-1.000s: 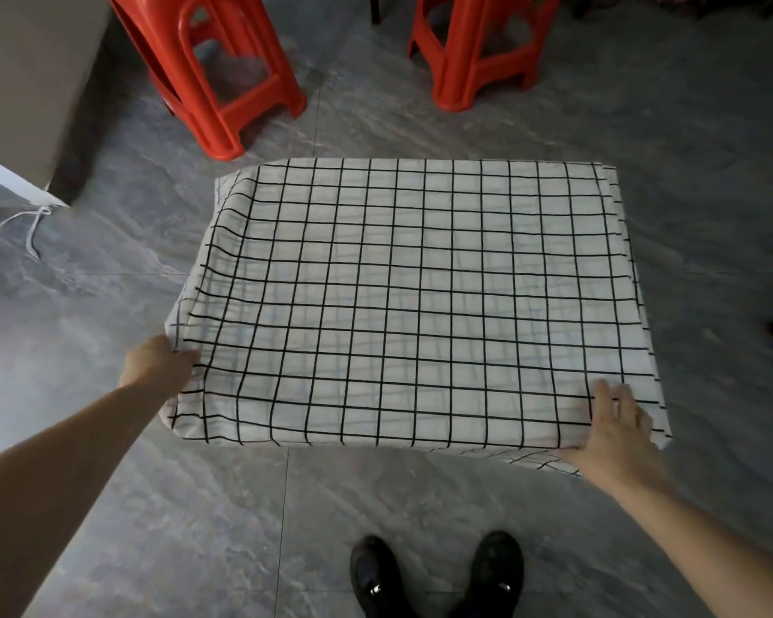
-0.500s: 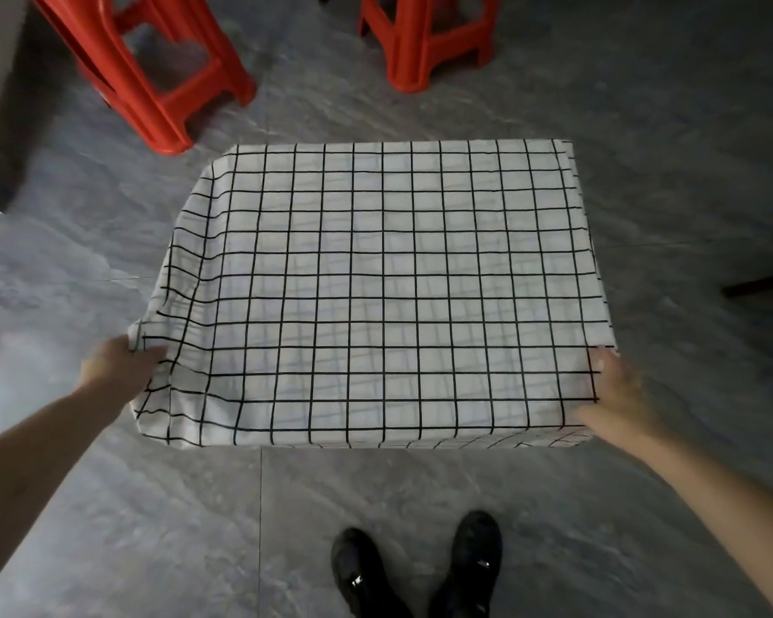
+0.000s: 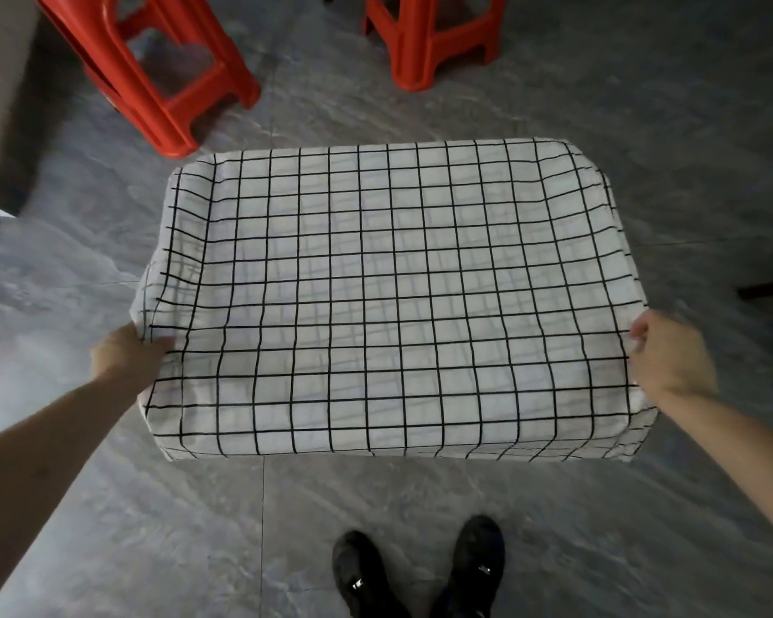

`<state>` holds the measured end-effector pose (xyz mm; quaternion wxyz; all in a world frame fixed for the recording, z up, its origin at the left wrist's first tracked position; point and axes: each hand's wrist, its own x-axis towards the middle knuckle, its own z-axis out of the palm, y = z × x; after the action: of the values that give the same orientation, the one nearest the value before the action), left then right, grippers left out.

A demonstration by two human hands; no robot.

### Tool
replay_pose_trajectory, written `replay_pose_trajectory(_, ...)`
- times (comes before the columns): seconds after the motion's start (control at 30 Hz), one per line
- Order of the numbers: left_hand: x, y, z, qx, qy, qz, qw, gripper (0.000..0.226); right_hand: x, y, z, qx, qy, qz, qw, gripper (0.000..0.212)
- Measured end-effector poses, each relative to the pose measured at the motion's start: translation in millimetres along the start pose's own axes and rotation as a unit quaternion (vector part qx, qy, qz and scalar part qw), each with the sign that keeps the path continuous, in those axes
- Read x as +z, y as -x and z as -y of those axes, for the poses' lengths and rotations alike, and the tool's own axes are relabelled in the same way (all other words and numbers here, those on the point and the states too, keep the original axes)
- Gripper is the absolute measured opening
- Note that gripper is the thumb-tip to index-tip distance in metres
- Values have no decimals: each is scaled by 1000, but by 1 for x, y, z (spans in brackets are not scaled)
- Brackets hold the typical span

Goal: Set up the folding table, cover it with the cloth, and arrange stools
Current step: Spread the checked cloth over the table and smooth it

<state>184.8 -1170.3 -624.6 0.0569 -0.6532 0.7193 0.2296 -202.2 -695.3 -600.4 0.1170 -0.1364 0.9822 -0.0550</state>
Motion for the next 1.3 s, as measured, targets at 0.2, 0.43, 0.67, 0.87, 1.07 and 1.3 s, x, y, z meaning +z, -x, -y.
replay_pose_trajectory(0.2,14,20,-2,-62,80,13,995,62,15,15,4,2,-13,76,997,45)
replay_pose_trajectory(0.43,25,90,24,298,-86,-69,948,58,32,91,3,-67,98,97,988,81)
replay_pose_trajectory(0.67,56,122,31,264,-316,115,904,122,47,91,7,-9,50,131,990,78)
replay_pose_trajectory(0.87,57,126,21,268,-335,48,902,109,55,90,-8,-53,-13,84,995,65)
replay_pose_trajectory(1.07,58,129,18,247,-294,91,919,114,55,83,-13,34,-102,120,987,89)
replay_pose_trajectory(1.3,70,162,-18,372,-360,55,854,131,54,87,-14,100,-39,115,987,103)
